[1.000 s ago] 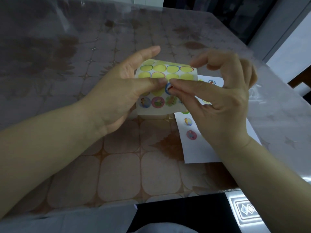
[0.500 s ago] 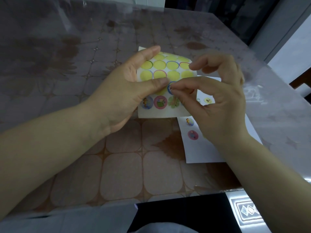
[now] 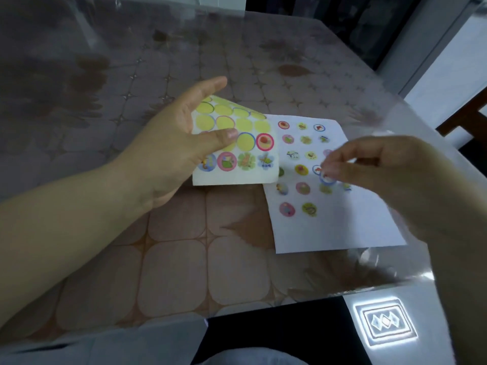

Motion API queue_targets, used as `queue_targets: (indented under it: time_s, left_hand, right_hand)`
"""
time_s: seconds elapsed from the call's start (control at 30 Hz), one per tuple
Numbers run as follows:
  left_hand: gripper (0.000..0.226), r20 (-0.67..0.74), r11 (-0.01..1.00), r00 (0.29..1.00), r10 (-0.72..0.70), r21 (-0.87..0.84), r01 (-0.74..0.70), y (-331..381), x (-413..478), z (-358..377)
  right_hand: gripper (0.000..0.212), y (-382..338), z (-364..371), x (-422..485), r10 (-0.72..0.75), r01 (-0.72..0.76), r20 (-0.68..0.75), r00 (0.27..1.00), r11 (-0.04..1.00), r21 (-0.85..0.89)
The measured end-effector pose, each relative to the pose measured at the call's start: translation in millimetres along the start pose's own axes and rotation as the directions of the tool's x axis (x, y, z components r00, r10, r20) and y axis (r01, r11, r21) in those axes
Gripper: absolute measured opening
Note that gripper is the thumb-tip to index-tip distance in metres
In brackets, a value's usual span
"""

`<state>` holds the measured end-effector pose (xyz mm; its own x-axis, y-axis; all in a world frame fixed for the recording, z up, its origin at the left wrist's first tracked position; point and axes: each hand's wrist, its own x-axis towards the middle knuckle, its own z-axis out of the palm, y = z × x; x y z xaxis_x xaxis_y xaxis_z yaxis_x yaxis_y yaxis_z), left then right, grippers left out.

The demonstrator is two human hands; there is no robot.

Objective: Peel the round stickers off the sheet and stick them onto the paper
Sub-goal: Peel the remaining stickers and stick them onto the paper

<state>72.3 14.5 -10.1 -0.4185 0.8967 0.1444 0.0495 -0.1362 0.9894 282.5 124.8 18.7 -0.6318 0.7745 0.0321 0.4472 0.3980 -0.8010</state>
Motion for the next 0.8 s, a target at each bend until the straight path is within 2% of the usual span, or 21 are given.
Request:
queue_targets:
  time_s: [0.2,0.43,0.57,0.67,0.73,0.8]
  left_hand:
    - [0.059,0.009,1.0,1.0,0.012,0.022,-0.012,-1,0,1]
    - [0.061,0.001,0.999,0.999,0.034,0.033,-0.034,2,-3,3]
    - [0.059,0.008,0.999,0.999,0.04,0.011,-0.04,3,-3,3]
    - [0.057,0.013,0.999,0.999,0.052,-0.003,-0.051,3,-3,4]
    - [0.057,0.013,0.999,0.999,0.048,-0.004,-0.048,2,-3,2]
    - [0.057,0.014,0.998,0.998,0.055,0.007,-0.055,2,-3,2]
  right_hand:
    - [0.006,24,6,-23,0.142,-0.143,-0.017,0.99,0.99,-0.012]
    - [0.023,31,11,-23,0.076,-0.083,-0.097,0.992,0.994,-0.073]
    - [0.019,30,11,-23,0.059,-0.072,-0.106,0.993,0.99,-0.125]
    - [0.036,32,6,-18,0.12,-0.128,-0.061,0.991,0.98,-0.151]
    - [0.03,32,6,-14,0.14,-0.137,0.0,0.99,0.972,-0.19]
    - [0.021,31,7,-12,0.095,-0.087,0.013,0.995,0.954,-0.286]
